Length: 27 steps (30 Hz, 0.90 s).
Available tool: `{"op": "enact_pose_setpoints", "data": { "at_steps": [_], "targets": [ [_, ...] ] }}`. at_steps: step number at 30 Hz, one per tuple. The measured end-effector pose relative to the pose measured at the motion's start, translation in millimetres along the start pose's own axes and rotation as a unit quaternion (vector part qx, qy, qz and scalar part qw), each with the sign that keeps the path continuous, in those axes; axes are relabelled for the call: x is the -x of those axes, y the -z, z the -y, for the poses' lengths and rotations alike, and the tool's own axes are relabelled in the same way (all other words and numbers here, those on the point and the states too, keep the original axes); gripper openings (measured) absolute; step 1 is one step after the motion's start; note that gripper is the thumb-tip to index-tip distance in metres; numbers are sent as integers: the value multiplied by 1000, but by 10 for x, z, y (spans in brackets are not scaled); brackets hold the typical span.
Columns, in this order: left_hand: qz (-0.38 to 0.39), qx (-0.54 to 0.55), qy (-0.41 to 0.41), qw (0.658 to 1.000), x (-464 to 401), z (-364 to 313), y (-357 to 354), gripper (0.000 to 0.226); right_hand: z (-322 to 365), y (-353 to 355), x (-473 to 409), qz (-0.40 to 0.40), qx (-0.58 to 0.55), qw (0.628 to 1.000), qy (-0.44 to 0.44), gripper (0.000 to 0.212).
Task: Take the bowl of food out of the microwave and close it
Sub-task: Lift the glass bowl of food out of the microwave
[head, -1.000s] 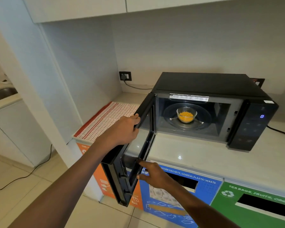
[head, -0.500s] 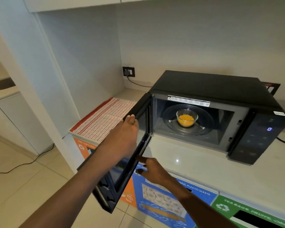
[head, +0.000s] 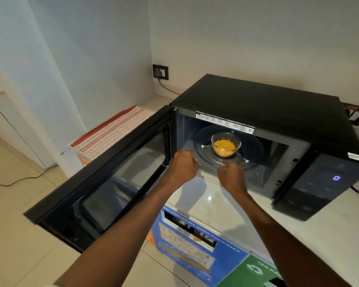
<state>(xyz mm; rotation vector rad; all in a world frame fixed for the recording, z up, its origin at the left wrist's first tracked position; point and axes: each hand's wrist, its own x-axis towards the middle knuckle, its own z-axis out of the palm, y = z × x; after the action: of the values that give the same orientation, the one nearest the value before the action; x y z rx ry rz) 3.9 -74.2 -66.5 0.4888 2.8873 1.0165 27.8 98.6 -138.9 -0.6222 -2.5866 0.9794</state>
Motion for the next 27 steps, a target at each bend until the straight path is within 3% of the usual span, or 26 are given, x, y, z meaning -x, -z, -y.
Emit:
{"op": "enact_pose_setpoints", "data": {
  "at_steps": [3, 7, 16, 22, 27],
  "targets": [
    [2, 38, 27, 999, -252, -56, -237, 26, -138, 147, -271, -33, 11, 999, 7, 23],
    [8, 89, 44, 995, -562, -107, -480, 29, -250, 260, -636, -51, 3, 998, -48, 34],
    [7, 178, 90, 980, -1141, -181, -807, 38, -342, 180, -1239, 15, -16, 992, -127, 53],
    [51, 257, 78, 962, -1220, -178, -918, 31, -384, 57, -1389, 57, -38, 988, -137, 39],
    [63, 316, 97, 942, -1182, -153, -948, 33, -349, 54, -1365, 59, -32, 989, -135, 43]
  ]
}}
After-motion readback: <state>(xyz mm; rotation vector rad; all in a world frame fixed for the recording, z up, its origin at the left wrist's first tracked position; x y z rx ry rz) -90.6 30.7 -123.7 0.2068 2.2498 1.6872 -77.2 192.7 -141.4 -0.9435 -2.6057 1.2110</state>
